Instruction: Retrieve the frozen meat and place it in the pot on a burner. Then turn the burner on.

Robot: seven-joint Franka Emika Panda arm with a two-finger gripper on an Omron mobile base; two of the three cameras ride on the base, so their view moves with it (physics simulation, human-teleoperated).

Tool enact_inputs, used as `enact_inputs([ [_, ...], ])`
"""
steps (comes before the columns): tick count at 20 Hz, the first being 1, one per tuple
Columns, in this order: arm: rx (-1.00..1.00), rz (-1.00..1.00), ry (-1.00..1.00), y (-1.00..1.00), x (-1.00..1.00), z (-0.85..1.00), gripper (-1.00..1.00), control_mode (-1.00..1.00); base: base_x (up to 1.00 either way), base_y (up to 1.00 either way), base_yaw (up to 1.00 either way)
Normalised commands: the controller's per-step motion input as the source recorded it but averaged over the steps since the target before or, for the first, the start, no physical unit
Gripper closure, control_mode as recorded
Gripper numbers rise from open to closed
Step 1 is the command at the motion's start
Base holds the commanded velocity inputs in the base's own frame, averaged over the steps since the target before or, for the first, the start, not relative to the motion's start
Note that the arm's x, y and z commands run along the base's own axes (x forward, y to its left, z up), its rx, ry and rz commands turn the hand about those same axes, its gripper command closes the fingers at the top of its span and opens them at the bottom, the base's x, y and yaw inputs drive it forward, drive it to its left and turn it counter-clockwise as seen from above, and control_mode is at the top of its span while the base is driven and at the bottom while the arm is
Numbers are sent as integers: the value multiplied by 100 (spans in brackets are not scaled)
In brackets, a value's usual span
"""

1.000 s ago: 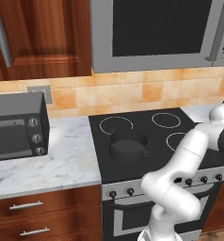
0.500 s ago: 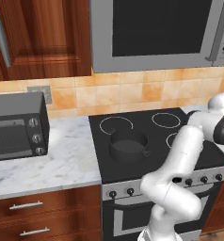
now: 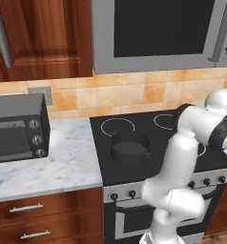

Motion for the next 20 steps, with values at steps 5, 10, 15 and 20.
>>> enact_inputs([
  [5, -22, 18, -6, 100, -29, 0, 100, -100, 0, 0, 0],
  [10, -15, 15, 0, 100, -30, 25, 100, -100, 0, 0, 0],
  [15, -14, 23, 0, 92, -30, 52, 100, -100, 0, 0, 0],
  [20, -7, 32, 0, 70, -37, 65, 100, -100, 0, 0, 0],
])
